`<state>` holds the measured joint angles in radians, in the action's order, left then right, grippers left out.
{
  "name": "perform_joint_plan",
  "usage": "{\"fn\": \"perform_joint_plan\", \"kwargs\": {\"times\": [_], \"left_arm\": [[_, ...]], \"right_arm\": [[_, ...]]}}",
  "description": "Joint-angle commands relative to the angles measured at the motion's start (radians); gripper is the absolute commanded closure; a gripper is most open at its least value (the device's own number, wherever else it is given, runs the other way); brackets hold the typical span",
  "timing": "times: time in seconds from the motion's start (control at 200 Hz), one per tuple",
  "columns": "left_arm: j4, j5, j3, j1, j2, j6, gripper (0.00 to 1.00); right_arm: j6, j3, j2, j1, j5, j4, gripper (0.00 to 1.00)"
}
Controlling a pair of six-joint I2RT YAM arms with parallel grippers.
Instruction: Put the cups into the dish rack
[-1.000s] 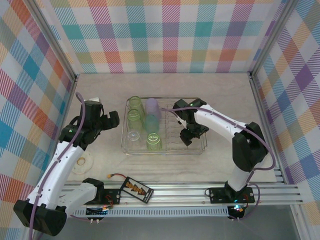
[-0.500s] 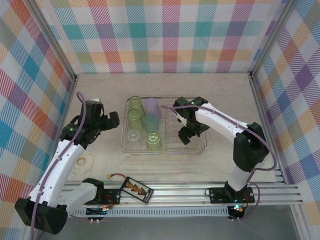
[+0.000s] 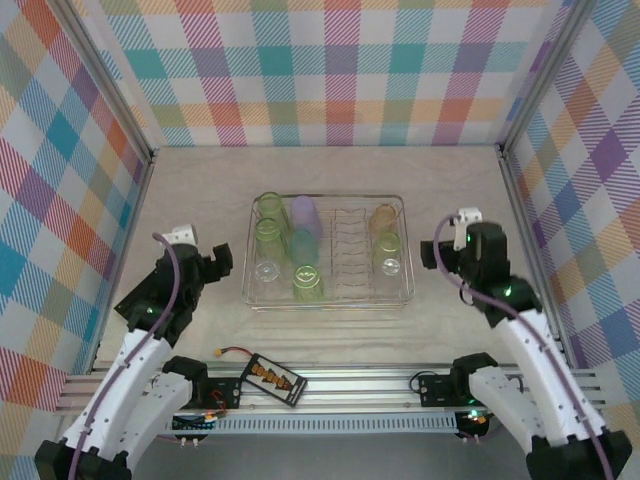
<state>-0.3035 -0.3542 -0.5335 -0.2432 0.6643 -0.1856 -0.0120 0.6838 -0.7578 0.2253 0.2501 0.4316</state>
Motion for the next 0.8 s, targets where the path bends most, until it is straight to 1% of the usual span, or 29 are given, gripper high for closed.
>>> {"fn": "perform_joint_plan", "kwargs": {"times": [0.0, 0.035, 0.07, 0.13, 0.195, 0.3, 0.415, 0.48, 0.565, 0.62, 0.695, 0.71, 0.745, 0.795], "left_arm": [[0.270, -0.115, 0.120, 0.017, -0.050, -0.007, 0.00], [0.291, -0.143, 0.148, 0.023, -0.059, -0.024, 0.00], [0.303, -0.171, 0.169, 0.028, -0.064, -0.046, 0.00], [0.331, -0.204, 0.194, 0.043, -0.055, -0.086, 0.00], [0.360, -0.207, 0.212, 0.076, -0.026, -0.107, 0.00], [0.422, -0.177, 0.229, 0.125, 0.039, -0.105, 0.00], [0.504, -0.145, 0.238, 0.148, 0.115, -0.030, 0.00], [0.540, -0.138, 0.239, 0.148, 0.155, -0.001, 0.00], [0.621, -0.113, 0.256, 0.148, 0.209, 0.025, 0.00], [0.677, -0.109, 0.268, 0.148, 0.249, 0.028, 0.00], [0.738, -0.100, 0.274, 0.148, 0.312, 0.036, 0.00], [0.749, -0.097, 0.276, 0.148, 0.325, 0.037, 0.00], [0.774, -0.092, 0.277, 0.148, 0.356, 0.038, 0.00], [0.806, -0.080, 0.279, 0.148, 0.398, 0.047, 0.00]], "right_arm": [[-0.065, -0.226, 0.029, -0.054, 0.022, -0.511, 0.01], [-0.055, -0.271, 0.022, -0.078, 0.012, -0.580, 0.01], [-0.016, -0.299, -0.008, -0.101, 0.030, -0.641, 0.01], [0.053, -0.311, -0.093, -0.143, 0.040, -0.688, 0.01], [0.093, -0.303, -0.202, -0.163, 0.047, -0.725, 0.01], [0.093, -0.331, -0.378, -0.172, 0.039, -0.933, 0.01], [0.119, -0.306, -0.559, -0.176, 0.011, -1.054, 0.01], [0.128, -0.249, -0.597, -0.178, -0.014, -0.992, 0.01], [0.085, -0.230, -0.629, -0.178, -0.065, -1.015, 0.01], [0.061, -0.242, -0.639, -0.179, -0.076, -1.054, 0.01], [0.062, -0.327, -0.708, -0.187, -0.075, -1.310, 0.01], [0.059, -0.342, -0.724, -0.193, -0.095, -1.361, 0.01], [0.049, -0.355, -0.748, -0.196, -0.128, -1.386, 0.01], [0.038, -0.354, -0.787, -0.196, -0.139, -1.441, 0.01]]}}
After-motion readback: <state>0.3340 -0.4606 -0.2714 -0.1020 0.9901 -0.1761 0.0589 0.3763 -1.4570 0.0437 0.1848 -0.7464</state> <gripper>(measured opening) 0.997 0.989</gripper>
